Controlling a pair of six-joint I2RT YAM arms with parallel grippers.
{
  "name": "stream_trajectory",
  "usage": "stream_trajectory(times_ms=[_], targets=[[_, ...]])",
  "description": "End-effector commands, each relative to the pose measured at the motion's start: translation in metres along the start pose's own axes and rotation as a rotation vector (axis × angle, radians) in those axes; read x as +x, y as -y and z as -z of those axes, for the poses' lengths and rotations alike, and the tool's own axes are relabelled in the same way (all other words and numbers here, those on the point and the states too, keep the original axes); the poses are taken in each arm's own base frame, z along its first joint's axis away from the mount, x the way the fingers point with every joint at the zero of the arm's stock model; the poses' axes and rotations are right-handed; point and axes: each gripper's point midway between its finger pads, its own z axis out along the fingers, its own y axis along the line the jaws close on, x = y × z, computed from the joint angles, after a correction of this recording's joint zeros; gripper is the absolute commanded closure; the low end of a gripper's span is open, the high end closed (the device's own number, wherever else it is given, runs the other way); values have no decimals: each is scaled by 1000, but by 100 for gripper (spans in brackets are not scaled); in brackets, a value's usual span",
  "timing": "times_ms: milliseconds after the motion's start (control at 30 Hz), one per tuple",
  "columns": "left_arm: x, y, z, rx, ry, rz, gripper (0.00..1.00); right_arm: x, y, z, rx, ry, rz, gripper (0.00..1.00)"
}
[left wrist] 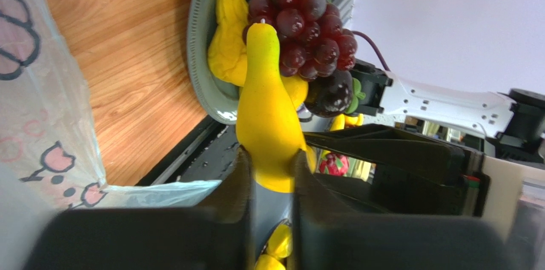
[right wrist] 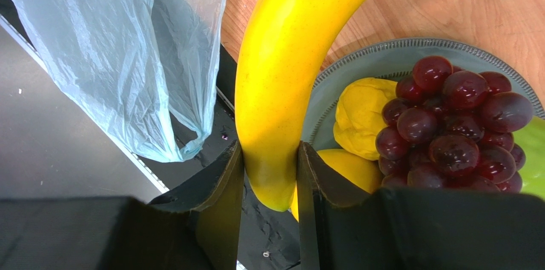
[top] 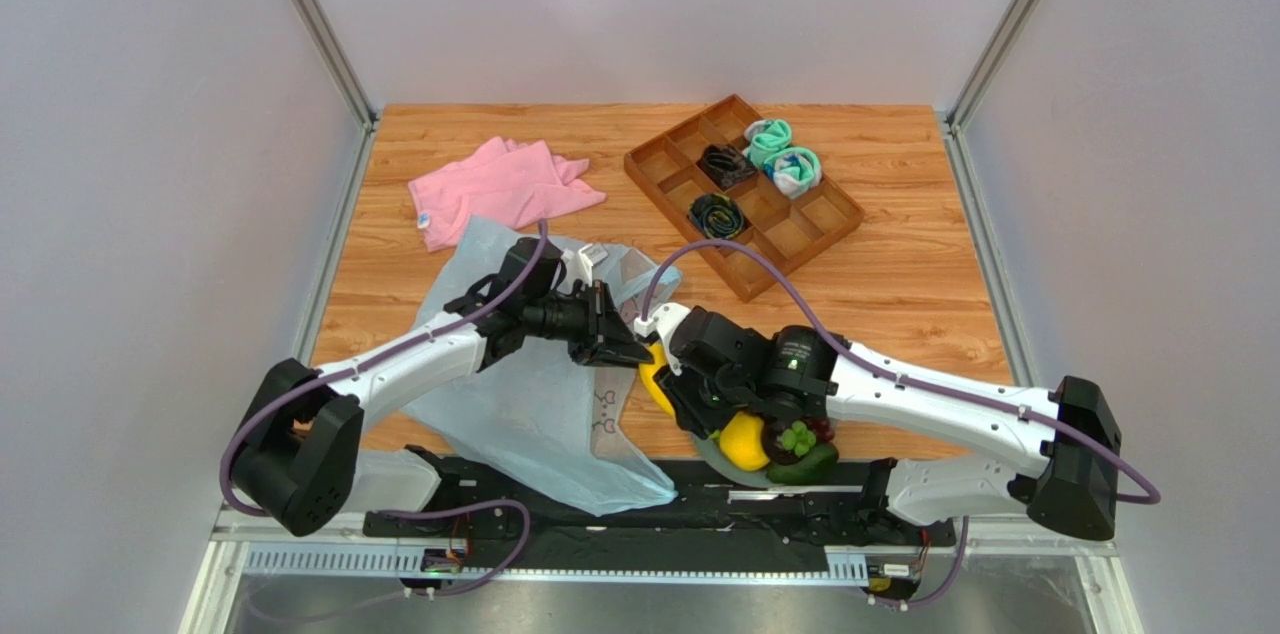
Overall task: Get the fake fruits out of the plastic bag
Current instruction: Place the fake fruit on the plate.
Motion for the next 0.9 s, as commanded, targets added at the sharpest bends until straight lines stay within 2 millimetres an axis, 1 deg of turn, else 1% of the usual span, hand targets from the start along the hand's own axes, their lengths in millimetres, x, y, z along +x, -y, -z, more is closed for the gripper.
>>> stream_trajectory(times_ms=[0,33,67,100,133,167,200,233,267,300,333,367,400,433,467,500,533,567,600,633,667,700,733,767,800,833,867], targets=[[-10,12,-3,23,21,-41,100,-19,-7,6,-61,87,37,88],[-11,12,-4,28,27,-51,100,-19,-9,8,-79,84,44,77],[-11,12,-4,35,25,-54,100,-20,-12,11,-107,76,53,60],[-9,11,-4,36,17,-48,100,-24,-11,16,-119,85,96,54],[-11,16,-4,62,23,-84,100,-29,-11,26,-120,84,116,43],[-10,15,-3,64,21,-97,100,-33,-10,34,-126,93,130,30],[-8,12,-3,59,19,-98,100,-35,-11,42,-148,91,160,25],[-8,7,-1,51,17,-104,100,-36,-15,58,-187,76,241,19],[-8,5,0,45,21,-106,100,-37,-17,65,-204,65,279,1],[-8,0,1,38,22,-108,100,-41,-14,74,-192,66,295,0],[-8,-7,4,18,21,-90,100,-41,-9,86,-196,53,347,0],[-8,-10,5,16,22,-80,100,-66,0,108,-197,127,320,0],[-8,-13,5,13,19,-71,100,-79,11,118,-170,159,294,0],[-10,-15,3,15,16,-53,100,-92,27,127,-125,193,247,0],[-11,-14,1,26,11,-46,100,-116,63,148,-30,275,131,0],[-10,-12,-1,56,-4,-45,100,-125,83,151,12,288,65,0],[-13,-13,-7,75,-3,-41,100,-132,102,159,59,311,6,0],[-14,-12,-9,87,-5,-46,100,-137,137,173,144,350,-102,0],[-10,-17,-12,92,-14,-42,100,-136,153,177,179,365,-151,0],[-10,-17,-16,98,-14,-49,100,-139,168,184,218,406,-181,0],[-8,-19,-18,96,-14,-49,100,-134,192,194,276,437,-254,0],[-5,-20,-19,99,-19,-55,100,-126,203,191,292,433,-289,0],[-1,-20,-22,100,-31,-74,100,-124,215,201,327,474,-312,0],[0,-20,-22,99,-36,-77,100,-122,217,202,328,481,-322,0],[1,-22,-23,96,-41,-78,100,-116,220,198,332,474,-331,0],[2,-27,-26,84,-50,-73,100,-117,222,200,344,492,-329,0],[3,-29,-27,78,-54,-70,100,-116,220,202,339,504,-327,0]])
